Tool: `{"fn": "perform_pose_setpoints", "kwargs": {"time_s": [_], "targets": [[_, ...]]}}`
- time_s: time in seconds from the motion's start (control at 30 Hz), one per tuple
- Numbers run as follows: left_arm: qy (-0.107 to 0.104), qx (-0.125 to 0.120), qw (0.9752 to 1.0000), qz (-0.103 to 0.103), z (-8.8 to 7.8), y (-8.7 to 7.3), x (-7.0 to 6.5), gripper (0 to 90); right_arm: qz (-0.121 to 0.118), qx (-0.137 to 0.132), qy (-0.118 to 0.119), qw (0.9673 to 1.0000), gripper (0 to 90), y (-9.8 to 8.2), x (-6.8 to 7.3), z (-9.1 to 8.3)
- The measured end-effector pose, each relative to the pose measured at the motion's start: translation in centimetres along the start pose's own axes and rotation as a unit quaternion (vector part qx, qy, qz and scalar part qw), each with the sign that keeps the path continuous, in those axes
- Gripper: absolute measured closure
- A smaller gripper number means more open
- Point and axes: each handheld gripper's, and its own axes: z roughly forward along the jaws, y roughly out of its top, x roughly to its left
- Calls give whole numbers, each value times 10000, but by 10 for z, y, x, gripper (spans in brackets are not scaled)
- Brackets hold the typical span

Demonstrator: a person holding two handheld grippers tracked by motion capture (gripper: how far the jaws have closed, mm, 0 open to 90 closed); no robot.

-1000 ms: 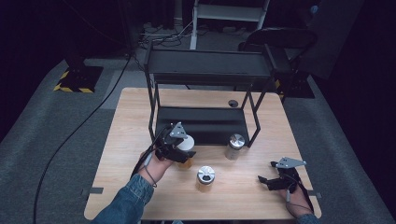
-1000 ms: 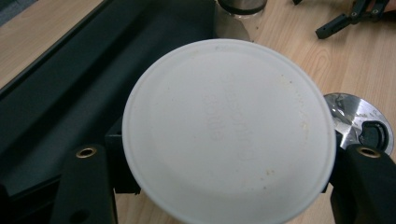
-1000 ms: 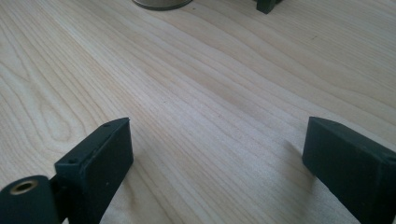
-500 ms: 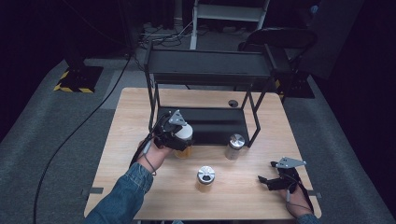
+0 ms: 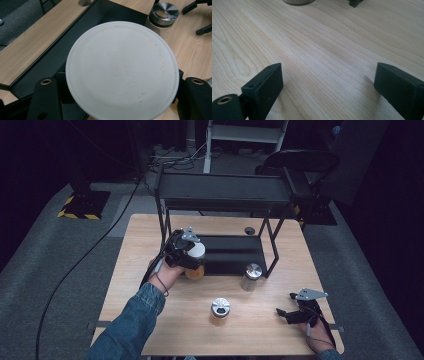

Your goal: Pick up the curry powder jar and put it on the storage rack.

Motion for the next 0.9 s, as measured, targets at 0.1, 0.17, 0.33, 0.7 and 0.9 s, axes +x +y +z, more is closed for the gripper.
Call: {"fn": "perform_pose_setpoints", "kwargs": {"time_s": [0.1, 0.17, 0.33, 0.7, 0.9], "targets": [[47, 26, 10000, -61, 3, 1, 5, 334, 0, 0, 0, 10000, 83, 0, 0, 0], [62, 44, 9999, -123, 5, 2, 9, 333, 2, 2, 0, 10000, 83, 0, 0, 0], [187, 142, 9995, -204, 12, 3, 16, 333, -3, 2, -2, 10000, 84, 0, 0, 0], [313, 391, 9978, -435, 36, 2, 34, 333, 15, -4, -24, 10000, 86, 0, 1, 0], [420, 589, 9961, -503, 48, 6, 34, 333, 17, -6, -27, 10000, 87, 0, 2, 0]]}}
